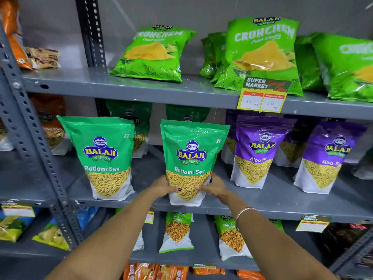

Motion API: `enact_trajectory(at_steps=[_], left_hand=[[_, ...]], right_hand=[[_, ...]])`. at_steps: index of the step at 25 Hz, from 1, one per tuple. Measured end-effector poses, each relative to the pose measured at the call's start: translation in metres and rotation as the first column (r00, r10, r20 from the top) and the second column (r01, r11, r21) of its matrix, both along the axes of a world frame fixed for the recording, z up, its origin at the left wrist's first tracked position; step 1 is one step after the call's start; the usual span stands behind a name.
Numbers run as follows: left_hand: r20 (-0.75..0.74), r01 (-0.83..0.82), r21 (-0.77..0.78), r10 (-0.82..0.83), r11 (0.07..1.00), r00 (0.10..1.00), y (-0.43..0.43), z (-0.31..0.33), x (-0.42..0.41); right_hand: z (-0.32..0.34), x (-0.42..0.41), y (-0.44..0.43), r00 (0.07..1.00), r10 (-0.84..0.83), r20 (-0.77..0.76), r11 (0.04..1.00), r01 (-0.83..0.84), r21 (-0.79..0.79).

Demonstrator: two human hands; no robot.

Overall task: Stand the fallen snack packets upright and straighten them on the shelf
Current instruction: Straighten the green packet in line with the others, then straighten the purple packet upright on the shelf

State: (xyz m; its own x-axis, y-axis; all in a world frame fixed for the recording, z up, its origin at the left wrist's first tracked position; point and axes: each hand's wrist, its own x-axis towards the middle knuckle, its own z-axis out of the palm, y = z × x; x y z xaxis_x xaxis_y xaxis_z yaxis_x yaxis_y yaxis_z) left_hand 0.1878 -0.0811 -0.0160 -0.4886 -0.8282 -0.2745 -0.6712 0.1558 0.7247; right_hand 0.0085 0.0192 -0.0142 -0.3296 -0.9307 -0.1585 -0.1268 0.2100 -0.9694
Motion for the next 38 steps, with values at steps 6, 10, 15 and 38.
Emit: enact_trajectory(at_steps=[6, 10, 15, 38], left_hand=[[0.58, 0.045, 0.464, -0.341, 0.885, 0.74, 0.016, 0.02, -0.022], [0.427, 0.208, 0.521, -0.464, 0.828, 0.776, 0.052, 0.024, -0.11], [-0.04, 0.091, 0.21, -0.084, 0.973, 0.996, 0.066, 0.008, -0.226], [-0.29, -0.18, 0.041, 0.184, 0.983, 0.939, 0.138, -0.008, -0.235]], right_hand=[[0.004, -0.071, 0.026, 0.949, -0.089, -0.302, 0.958, 0.165, 0.236], [0.006, -0.16, 0.056, 0.919, -0.156, -0.361, 0.844, 0.314, 0.434], [-0.003, -0.247, 0.059, 0.908, -0.214, -0.36, 0.921, 0.311, 0.236], [0.002, -0.227, 0.135, 0.998, 0.012, -0.057, 0.989, -0.004, 0.149]])
